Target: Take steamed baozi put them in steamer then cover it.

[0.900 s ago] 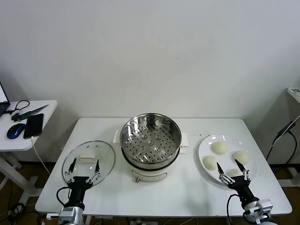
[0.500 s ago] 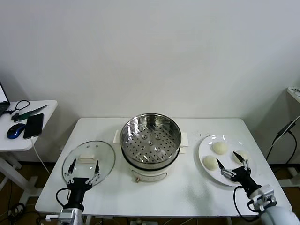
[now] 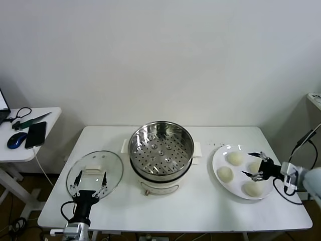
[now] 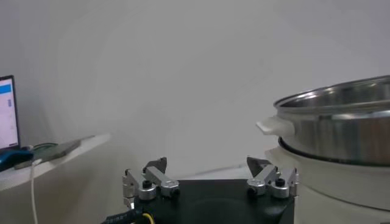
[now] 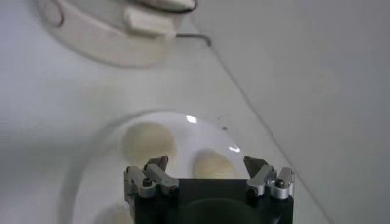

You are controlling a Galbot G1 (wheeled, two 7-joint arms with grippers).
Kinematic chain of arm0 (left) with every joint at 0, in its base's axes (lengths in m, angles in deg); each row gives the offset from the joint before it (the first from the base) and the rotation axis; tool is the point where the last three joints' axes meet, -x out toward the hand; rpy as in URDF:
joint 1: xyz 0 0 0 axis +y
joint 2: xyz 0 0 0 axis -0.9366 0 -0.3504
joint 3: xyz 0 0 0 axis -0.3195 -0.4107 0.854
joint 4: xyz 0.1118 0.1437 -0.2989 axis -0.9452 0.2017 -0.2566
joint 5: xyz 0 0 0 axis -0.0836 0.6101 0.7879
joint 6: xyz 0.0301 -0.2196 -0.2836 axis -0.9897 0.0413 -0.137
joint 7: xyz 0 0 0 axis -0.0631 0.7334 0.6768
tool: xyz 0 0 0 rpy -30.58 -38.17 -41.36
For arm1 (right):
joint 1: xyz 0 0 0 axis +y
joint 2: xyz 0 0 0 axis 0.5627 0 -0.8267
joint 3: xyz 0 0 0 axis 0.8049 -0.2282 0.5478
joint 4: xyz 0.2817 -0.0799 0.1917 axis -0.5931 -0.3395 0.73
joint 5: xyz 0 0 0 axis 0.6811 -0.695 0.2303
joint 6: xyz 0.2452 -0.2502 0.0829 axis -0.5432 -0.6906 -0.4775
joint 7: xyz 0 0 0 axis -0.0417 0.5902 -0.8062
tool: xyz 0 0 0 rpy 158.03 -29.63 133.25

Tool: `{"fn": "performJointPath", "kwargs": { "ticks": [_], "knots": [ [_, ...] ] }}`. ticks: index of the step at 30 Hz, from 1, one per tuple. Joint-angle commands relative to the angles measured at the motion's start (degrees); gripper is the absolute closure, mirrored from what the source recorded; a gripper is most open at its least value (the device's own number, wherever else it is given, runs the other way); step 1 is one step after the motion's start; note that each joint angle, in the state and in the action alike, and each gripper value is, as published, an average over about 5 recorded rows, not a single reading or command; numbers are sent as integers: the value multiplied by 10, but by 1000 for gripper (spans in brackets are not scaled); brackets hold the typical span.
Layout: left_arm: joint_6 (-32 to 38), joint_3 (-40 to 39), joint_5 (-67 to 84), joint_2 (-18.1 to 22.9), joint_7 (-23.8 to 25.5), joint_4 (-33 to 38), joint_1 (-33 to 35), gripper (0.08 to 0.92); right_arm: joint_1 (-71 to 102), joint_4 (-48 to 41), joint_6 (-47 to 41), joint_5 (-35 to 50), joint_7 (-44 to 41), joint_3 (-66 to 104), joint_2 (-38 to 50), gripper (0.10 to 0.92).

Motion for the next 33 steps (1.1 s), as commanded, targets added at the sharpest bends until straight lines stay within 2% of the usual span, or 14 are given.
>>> {"fn": "performJointPath", "kwargs": {
  "ticks": [1, 8, 17, 25, 33],
  "knots": [
    [-7, 2, 0, 0, 0, -8, -7, 177, -376, -142, 17, -67, -116, -376, 38, 203],
    [-12, 4, -2, 0, 0, -15, -12, 177, -462, -221, 15, -49, -116, -501, -50, 203],
    [-28, 7, -3, -2, -5, -14, -17, 177, -491, -318, 20, -50, -118, -561, -165, 203],
    [-28, 14, -3, -1, -5, -11, -14, 177, -482, -342, 21, -42, -118, -593, -197, 203],
    [-22, 17, -3, -1, -6, -16, -7, 177, -456, -378, 31, -74, -108, -558, -214, 203]
  ]
}}
